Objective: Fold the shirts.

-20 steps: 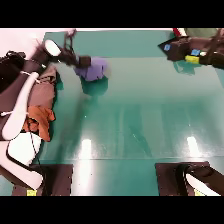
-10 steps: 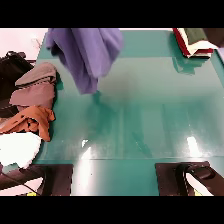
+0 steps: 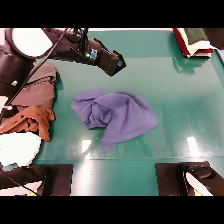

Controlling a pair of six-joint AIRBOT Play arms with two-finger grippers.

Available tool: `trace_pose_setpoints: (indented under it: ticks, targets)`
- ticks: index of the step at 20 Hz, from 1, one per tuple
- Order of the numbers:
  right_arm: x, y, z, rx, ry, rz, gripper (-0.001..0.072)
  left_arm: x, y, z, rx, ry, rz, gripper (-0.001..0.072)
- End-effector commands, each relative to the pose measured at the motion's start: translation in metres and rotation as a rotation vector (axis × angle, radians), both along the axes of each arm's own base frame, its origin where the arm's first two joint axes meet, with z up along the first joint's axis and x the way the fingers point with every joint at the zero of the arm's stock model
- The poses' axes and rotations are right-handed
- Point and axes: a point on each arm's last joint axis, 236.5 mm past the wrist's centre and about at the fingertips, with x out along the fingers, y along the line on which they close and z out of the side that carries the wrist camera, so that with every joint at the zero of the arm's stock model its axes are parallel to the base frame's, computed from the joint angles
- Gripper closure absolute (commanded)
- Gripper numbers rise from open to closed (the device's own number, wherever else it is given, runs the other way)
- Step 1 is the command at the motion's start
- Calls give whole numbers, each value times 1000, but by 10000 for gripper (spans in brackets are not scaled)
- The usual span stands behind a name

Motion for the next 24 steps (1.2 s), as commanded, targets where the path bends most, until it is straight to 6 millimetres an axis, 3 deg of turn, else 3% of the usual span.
trace_pose_setpoints:
  ticks: [1,2,4,6,8,10,14,20,22,23,24]
  targets:
    - [-4,0,0,-2,2,4,693,54,80,-28,12,115,222,66]
    - [-4,0,0,-3,4,5,693,64,123,-48,38,200,307,66]
    - [-4,1,-2,-6,11,8,693,66,193,-100,91,372,431,66]
    - [-1,1,-5,-8,20,8,693,53,240,-164,113,550,527,66]
    - [2,3,-12,-14,42,15,693,29,263,-229,112,716,597,65]
    - [5,10,-18,4,73,39,693,6,267,-279,92,824,636,65]
    - [13,18,-29,28,118,66,693,-14,248,-327,27,882,655,65]
    - [13,20,-36,19,143,76,693,1,199,-335,-7,792,613,65]
    - [9,21,-42,3,169,86,693,6,190,-333,-31,784,615,69]
    - [8,18,-50,-14,197,85,693,12,190,-327,-49,777,617,246]
    - [6,12,-59,-30,236,80,693,19,192,-317,-49,753,612,474]
